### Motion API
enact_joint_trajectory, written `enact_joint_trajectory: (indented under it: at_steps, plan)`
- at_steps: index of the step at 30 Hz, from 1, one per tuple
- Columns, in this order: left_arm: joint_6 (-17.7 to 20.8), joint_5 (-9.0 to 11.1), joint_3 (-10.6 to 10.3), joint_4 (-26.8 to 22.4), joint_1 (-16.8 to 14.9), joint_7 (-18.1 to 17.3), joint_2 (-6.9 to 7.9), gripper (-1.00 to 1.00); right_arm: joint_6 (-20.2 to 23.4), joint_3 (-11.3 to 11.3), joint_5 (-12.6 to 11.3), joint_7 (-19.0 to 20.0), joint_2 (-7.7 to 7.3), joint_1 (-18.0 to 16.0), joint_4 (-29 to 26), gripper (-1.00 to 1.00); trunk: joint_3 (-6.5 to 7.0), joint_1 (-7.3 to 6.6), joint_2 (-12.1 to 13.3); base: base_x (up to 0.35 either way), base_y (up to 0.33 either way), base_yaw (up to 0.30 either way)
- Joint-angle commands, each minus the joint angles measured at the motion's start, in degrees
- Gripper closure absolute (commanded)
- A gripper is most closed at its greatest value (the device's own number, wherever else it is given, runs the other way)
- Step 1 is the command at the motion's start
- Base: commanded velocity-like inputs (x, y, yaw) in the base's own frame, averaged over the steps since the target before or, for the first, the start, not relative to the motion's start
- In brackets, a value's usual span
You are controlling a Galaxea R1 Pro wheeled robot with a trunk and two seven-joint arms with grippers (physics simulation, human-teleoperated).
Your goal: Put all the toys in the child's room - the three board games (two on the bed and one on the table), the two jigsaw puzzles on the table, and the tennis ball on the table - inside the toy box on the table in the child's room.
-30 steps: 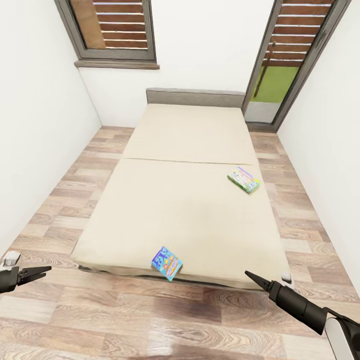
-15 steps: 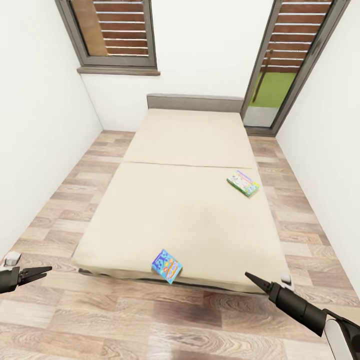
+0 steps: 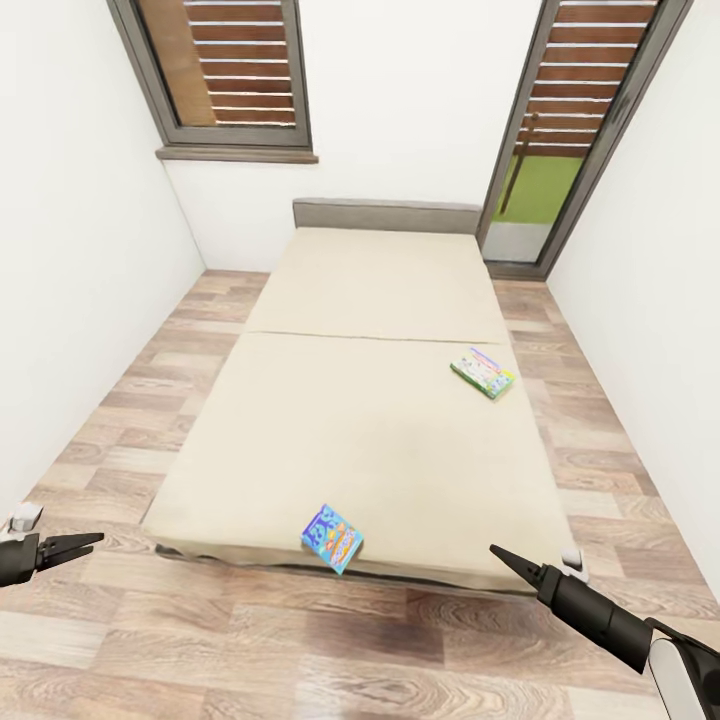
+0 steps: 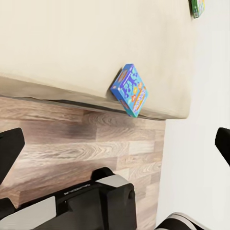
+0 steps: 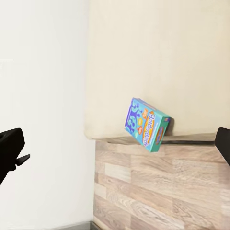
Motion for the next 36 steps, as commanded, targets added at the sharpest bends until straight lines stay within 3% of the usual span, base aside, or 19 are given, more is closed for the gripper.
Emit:
enact_joint_trajectory:
  at_steps: [1,36]
  plan:
    - [0.6,-0.01,0.02,0.0,-0.02,-0.21,0.01,-1.0,0.3,-0.04,-0.12,0.1,0.0,-0.03,0.01,-1.0,0.06,0.0,-0.03,0.0,0.0,-0.061]
    - [0.41,0.36,0.22,0.0,-0.13,-0.39,0.01,-1.0,-0.09,0.27,-0.09,-0.05,0.08,-0.06,1.45,-1.0,3.4,0.0,-0.03,0.0,0.0,-0.073]
